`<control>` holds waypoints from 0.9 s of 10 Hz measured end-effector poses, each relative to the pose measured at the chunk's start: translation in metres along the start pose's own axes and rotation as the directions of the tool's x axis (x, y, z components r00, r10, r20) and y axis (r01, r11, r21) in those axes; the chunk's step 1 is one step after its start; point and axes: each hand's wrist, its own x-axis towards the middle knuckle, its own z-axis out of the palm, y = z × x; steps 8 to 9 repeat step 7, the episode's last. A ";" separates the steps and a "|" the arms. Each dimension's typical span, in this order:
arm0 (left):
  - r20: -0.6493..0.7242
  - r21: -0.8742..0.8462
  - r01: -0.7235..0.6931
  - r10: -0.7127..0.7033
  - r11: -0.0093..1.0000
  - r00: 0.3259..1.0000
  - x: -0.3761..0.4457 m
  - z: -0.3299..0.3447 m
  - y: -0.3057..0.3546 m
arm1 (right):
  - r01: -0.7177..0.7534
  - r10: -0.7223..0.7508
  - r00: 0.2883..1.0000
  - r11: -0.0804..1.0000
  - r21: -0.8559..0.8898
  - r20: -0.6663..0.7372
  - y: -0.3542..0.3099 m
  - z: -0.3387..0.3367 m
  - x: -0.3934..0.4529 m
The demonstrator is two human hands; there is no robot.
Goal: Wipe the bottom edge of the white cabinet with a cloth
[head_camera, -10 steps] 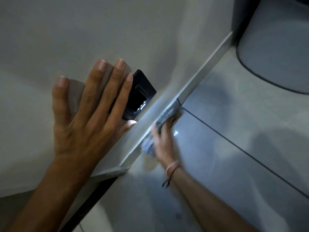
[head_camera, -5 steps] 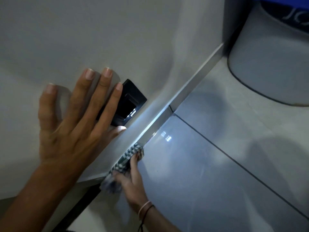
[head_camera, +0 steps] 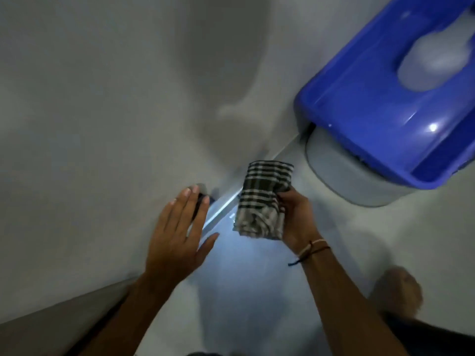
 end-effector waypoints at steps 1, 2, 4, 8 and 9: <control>0.182 -0.552 0.525 -0.520 0.648 0.834 0.075 -0.043 0.070 | -0.013 0.045 0.991 0.969 -0.247 0.125 -0.084 0.015 -0.055; 0.881 -0.456 0.720 -0.378 -0.523 0.284 0.174 -0.079 0.126 | 0.077 -0.020 0.994 0.825 -0.560 0.106 -0.157 0.019 -0.081; 0.948 -0.319 0.706 -0.211 -0.633 0.239 0.266 -0.091 0.201 | 0.126 -0.016 0.992 0.127 -0.984 0.125 -0.302 0.031 -0.077; 0.938 -0.127 0.790 -0.332 -0.599 -0.102 0.356 -0.050 0.246 | 0.124 0.174 0.983 -0.435 -0.892 0.052 -0.375 0.047 -0.001; 0.938 -0.127 0.790 -0.332 -0.599 -0.102 0.356 -0.050 0.246 | 0.124 0.174 0.983 -0.435 -0.892 0.052 -0.375 0.047 -0.001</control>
